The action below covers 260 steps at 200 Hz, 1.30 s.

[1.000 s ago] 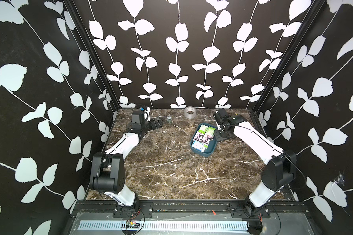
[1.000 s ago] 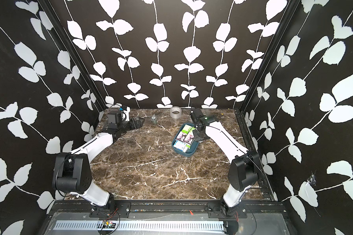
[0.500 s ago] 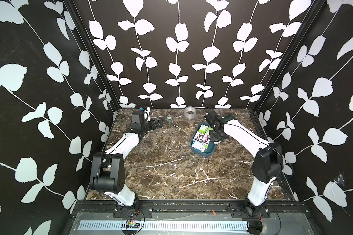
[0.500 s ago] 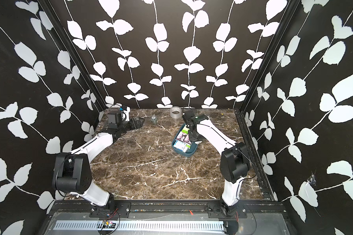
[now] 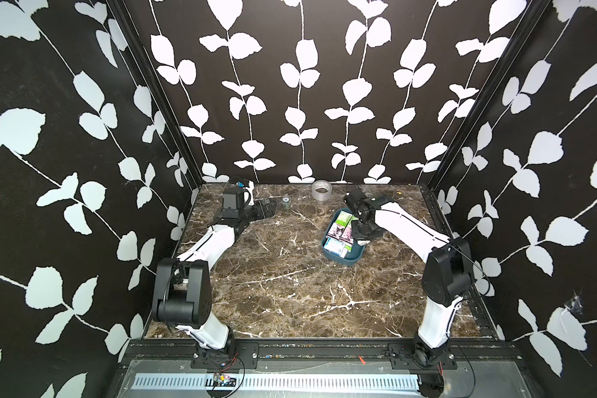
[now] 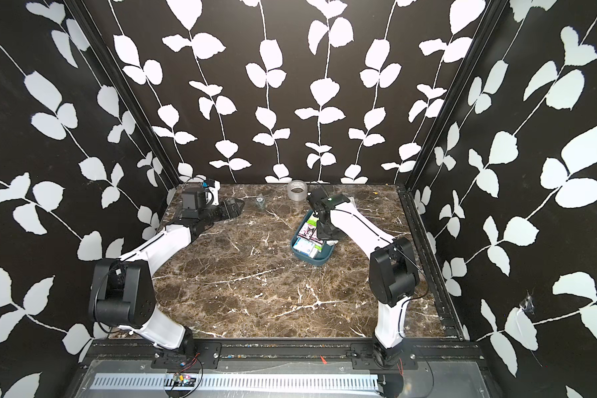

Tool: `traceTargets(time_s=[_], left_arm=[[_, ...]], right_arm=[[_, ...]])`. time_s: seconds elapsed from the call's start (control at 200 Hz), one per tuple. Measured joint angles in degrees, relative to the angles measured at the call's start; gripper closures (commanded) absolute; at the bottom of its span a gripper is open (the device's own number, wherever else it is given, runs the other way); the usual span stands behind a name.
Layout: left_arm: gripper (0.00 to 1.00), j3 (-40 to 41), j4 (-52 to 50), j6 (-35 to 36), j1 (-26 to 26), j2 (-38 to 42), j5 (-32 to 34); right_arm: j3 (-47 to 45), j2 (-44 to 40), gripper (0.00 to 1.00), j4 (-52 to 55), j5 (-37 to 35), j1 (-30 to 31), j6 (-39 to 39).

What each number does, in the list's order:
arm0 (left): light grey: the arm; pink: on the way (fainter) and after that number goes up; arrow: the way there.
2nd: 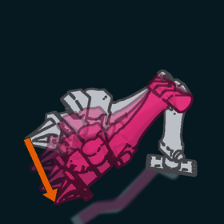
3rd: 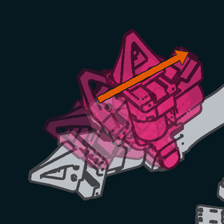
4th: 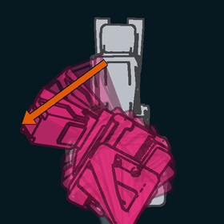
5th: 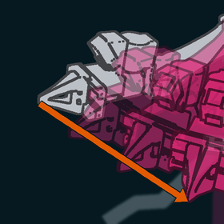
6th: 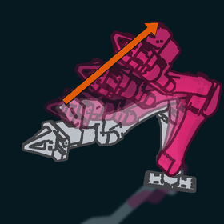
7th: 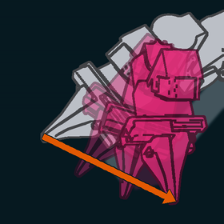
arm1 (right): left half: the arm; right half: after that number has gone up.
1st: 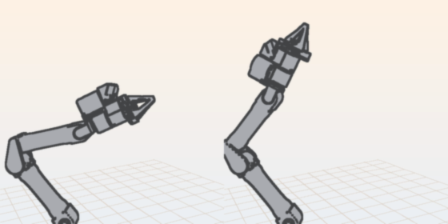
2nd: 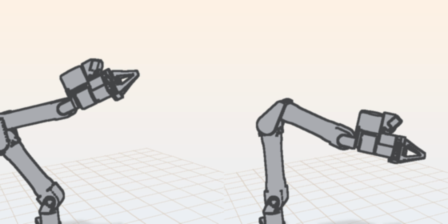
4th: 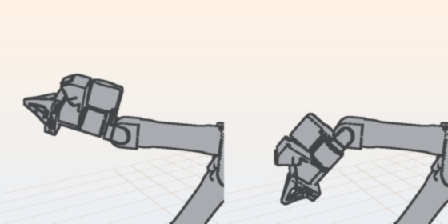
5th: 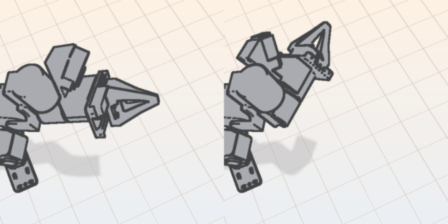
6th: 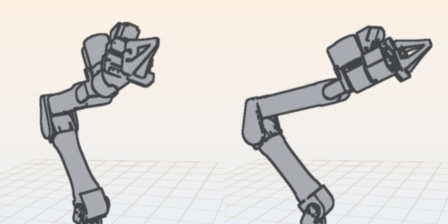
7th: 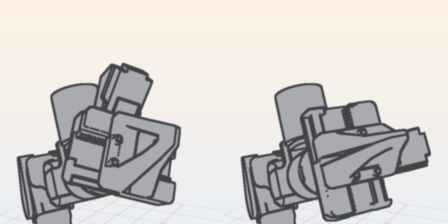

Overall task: Put the pocket tissues into the storage box
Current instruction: Place the pocket tissues in the storage box, then adjust the pocket tissues in the storage box.

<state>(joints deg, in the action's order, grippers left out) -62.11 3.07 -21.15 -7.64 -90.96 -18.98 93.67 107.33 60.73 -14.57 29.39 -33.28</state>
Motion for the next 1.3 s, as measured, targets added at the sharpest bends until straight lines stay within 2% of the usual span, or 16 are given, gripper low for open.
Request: traceTargets(time_s=[0.01, 0.07, 0.11, 0.25, 0.33, 0.81, 0.87, 0.96, 1.3], left_arm=[[0.01, 0.0, 0.0, 0.0, 0.0, 0.0, 0.0], [0.01, 0.0, 0.0, 0.1, 0.0, 0.0, 0.0], [0.01, 0.0, 0.0, 0.2, 0.0, 0.0, 0.0], [0.01, 0.0, -0.1, 0.4, 0.0, 0.0, 0.2], [0.01, 0.0, -0.1, 0.4, 0.0, 0.0, 0.2], [0.01, 0.0, -0.2, 0.4, 0.0, 0.0, 0.2], [0.01, 0.0, -0.2, 0.4, 0.0, 0.0, 0.2], [0.01, 0.0, -0.2, 0.4, 0.0, 0.0, 0.2], [0.01, 0.2, -1.0, 0.9, 0.0, 0.8, 0.9]], right_arm=[[0.0, 0.0, 0.99, 0.0, 0.1, 0.0, 0.0], [0.0, 0.0, 0.81, -0.1, 0.3, 0.0, -0.4], [0.0, 0.0, 0.74, -0.2, 0.6, 0.0, -0.9], [-0.2, 0.0, 0.65, -0.5, 1.8, 0.0, -1.3], [-0.4, 0.0, 0.64, -0.9, 2.2, 0.0, -1.3], [-0.9, -3.7, 0.62, -4.9, 2.4, 0.1, 1.8], [-1.7, -3.9, 0.67, -5.8, 2.4, 0.0, 2.1], [-3.8, -3.7, 0.80, -7.5, 3.3, -0.3, 2.1], [-6.9, -1.2, 0.83, -14.3, 6.3, -4.4, 3.0]])
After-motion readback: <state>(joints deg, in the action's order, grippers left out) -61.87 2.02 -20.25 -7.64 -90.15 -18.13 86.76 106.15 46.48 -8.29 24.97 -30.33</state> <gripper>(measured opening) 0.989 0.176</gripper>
